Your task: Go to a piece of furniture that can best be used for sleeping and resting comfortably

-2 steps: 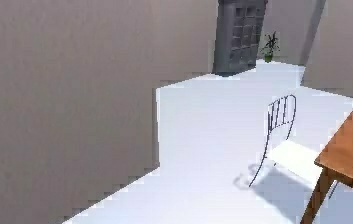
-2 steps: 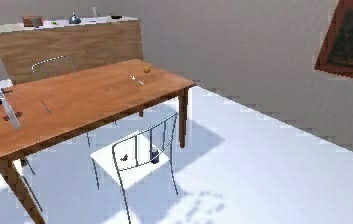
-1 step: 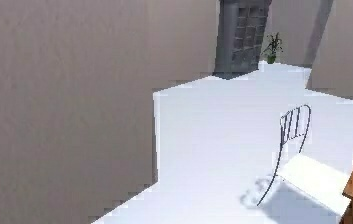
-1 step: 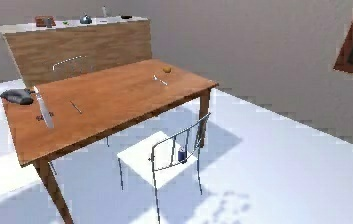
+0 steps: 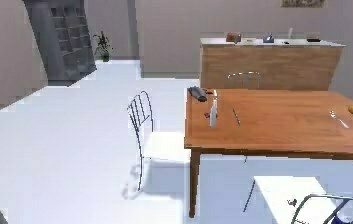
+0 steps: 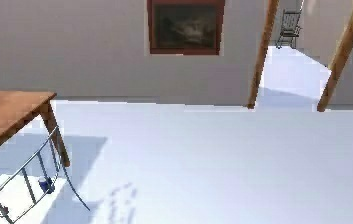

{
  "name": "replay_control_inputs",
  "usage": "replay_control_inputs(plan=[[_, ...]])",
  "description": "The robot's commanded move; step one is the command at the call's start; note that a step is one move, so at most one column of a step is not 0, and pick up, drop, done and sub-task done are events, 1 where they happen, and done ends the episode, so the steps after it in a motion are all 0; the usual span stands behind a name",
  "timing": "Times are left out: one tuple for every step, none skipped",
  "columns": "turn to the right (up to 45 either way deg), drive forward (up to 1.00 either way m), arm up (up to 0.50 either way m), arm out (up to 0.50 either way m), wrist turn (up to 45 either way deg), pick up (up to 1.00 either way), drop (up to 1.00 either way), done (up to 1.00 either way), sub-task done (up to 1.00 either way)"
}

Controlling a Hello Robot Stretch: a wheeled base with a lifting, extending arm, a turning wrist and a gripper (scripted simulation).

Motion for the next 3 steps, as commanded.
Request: replay_control_inputs(plan=[[45.0, 0.0, 0.0, 0.0, 0.0, 0.0, 0.0, 0.0, 0.0], [45.0, 0.0, 0.0, 0.0, 0.0, 0.0, 0.0, 0.0, 0.0], [30.0, 0.0, 0.0, 0.0, 0.0, 0.0, 0.0, 0.0, 0.0]])
